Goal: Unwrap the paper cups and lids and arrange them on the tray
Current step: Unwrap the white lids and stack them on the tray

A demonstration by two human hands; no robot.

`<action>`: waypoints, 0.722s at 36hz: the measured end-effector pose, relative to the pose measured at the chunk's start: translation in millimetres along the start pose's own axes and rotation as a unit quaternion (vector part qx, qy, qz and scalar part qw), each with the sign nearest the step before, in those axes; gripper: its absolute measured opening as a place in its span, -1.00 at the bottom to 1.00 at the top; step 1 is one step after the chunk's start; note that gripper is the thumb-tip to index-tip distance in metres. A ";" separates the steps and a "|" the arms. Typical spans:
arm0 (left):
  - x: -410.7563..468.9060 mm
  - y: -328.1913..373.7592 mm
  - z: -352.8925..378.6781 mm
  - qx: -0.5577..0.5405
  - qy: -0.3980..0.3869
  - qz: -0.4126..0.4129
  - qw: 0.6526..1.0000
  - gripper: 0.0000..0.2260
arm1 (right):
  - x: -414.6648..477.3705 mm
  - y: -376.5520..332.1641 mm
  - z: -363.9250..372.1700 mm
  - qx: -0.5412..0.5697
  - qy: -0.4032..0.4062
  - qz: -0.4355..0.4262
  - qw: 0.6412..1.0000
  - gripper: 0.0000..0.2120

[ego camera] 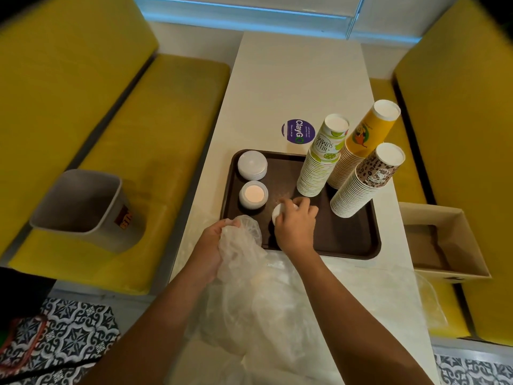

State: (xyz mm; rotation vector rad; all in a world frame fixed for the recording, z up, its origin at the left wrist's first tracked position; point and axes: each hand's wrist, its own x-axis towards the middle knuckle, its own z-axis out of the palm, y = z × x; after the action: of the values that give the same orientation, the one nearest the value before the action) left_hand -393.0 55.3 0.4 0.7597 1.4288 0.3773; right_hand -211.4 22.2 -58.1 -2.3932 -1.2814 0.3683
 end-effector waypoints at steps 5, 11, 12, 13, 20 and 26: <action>-2.1 -3.1 2.4 0.009 0.002 0.035 0.999 -0.91 | -2.2 -0.9 6.4 -0.029 -0.014 0.017 0.999 -0.59; -4.6 -1.3 4.6 0.037 -0.003 0.082 0.996 -0.89 | -4.3 3.2 14.8 -0.056 -0.016 0.000 0.998 -0.43; -4.0 -1.1 4.5 0.039 -0.004 0.082 0.996 -0.89 | -4.0 5.7 16.1 -0.068 -0.016 -0.011 0.997 -0.39; -5.3 0.3 4.7 0.035 -0.006 0.083 0.996 -0.89 | -3.3 8.4 16.9 -0.082 -0.019 -0.023 0.996 -0.38; -9.3 4.0 7.0 0.028 -0.027 0.096 0.995 -0.88 | 3.8 19.4 18.2 -0.128 -0.007 -0.063 0.990 -0.58; -10.9 7.4 6.6 0.008 -0.049 0.108 0.993 -0.81 | 8.8 18.6 15.0 -0.139 -0.019 -0.061 0.988 -0.53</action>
State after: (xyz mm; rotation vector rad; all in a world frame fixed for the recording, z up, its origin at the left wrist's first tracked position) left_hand -386.6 51.8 13.2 0.9375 1.2628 0.4887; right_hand -199.1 23.6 -80.4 -2.5258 -1.5789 0.2100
